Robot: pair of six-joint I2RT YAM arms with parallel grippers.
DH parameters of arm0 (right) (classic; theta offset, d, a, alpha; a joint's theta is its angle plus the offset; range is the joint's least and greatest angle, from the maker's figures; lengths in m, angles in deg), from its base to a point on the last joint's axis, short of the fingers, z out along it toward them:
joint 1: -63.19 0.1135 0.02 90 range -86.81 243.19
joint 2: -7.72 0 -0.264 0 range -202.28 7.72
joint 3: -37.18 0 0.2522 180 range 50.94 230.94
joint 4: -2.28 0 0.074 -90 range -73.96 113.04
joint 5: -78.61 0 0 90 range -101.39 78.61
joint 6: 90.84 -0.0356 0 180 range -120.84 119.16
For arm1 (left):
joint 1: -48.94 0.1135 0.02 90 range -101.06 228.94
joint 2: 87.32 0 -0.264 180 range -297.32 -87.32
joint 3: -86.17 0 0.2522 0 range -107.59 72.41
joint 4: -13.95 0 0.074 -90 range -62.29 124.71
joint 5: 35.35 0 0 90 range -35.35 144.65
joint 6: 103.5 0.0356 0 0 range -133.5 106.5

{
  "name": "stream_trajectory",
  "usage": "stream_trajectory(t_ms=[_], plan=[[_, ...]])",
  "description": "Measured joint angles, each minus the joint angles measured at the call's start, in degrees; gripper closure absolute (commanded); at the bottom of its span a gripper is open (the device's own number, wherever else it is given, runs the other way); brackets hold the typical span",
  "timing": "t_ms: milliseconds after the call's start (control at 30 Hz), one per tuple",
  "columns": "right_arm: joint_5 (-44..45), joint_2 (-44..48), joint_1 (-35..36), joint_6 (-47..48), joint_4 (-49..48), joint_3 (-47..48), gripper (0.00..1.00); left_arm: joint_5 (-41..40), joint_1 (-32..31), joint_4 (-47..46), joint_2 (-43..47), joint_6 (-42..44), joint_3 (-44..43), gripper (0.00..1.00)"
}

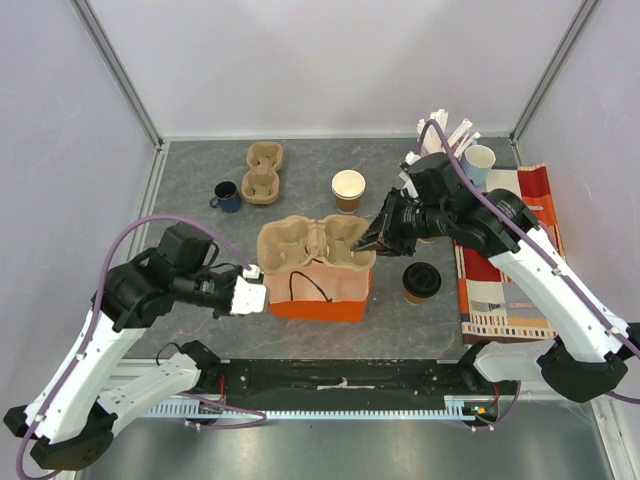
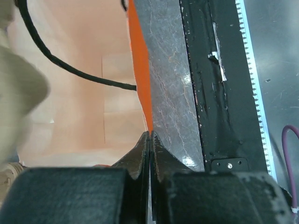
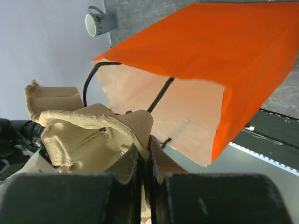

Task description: Pack the takeout coffee

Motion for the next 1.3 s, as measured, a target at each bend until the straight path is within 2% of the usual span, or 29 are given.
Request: stream_trajectory(t_ms=[200,433,633,733,867,1033,1300], plan=[[2.9,0.2,0.9,0.9,1.3,-0.7,1.00,0.2,-0.6,0.0,-0.1,-0.5,0.0,0.98],[9.0,0.2,2.9,2.3,5.8,2.1,1.00,0.3,-1.2,-1.1,-0.2,-6.6,0.0,0.98],[9.6,-2.2,4.0,3.0,6.2,13.6,1.00,0.2,-1.4,-3.0,-1.2,-12.8,-0.3,0.98],[8.5,-2.5,5.4,3.4,5.3,15.9,1.00,0.0,-1.4,-4.0,-1.2,-14.2,-0.3,0.98],[8.3,-1.1,5.6,3.8,6.3,13.6,1.00,-0.4,-1.4,-4.2,-0.9,-14.8,-0.3,0.98],[8.5,2.7,5.6,3.9,7.7,4.5,1.00,-0.9,-1.4,-4.0,0.5,-14.8,-0.3,0.98],[7.8,1.9,5.6,4.7,7.3,2.1,1.00,-0.8,-1.4,-2.2,2.6,-11.3,-0.2,0.98]])
